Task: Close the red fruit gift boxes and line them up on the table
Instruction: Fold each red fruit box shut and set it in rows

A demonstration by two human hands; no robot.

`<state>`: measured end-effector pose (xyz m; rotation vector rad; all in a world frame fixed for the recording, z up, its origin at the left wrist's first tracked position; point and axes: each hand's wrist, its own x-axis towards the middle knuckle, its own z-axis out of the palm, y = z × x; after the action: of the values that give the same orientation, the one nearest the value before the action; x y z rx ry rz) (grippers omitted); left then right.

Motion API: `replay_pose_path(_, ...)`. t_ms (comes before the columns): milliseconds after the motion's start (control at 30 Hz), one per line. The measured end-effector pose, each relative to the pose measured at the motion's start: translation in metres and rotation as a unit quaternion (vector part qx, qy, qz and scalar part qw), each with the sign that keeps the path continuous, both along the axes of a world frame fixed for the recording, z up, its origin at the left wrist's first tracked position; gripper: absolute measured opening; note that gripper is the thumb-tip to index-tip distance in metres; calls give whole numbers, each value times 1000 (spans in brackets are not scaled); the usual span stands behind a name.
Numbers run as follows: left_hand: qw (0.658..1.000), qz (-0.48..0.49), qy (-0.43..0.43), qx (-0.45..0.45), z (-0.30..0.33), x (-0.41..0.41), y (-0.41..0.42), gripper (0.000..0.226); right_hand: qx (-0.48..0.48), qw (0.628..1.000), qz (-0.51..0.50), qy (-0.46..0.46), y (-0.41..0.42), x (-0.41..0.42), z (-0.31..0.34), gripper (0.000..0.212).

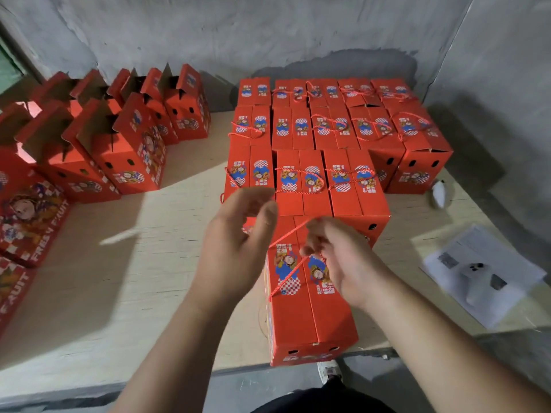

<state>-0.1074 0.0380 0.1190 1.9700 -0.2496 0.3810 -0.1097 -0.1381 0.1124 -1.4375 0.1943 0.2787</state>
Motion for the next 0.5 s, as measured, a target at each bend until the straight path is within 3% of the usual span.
replay_pose_path(33, 998, 8, 40, -50, -12, -1, 1, 34, 4, 1000, -9, -21, -5, 1, 3, 30)
replay_pose_path(100, 979, 3, 194, -69, -44, -14, -1, 77, -14, 997, 4, -72, -12, -1, 10, 24)
replay_pose_path(167, 927, -83, 352, -98, -75, -35, -10, 111, -22, 993, 24, -110, -19, -11, 13, 16)
replay_pose_path(233, 888, -190, 385, -165, -108, -51, -23, 96, -14, 993, 29, -116, -28, -29, 11, 17)
replay_pose_path(367, 896, -230, 353, -140, -144, -57, -52, 78, -38, 994, -10, -99, -54, -63, 3, 31)
replay_pose_path(500, 852, -299, 408, -134, -153, -53, -87, 71, -72, 989, -102, -81, -88, -70, -4, 26)
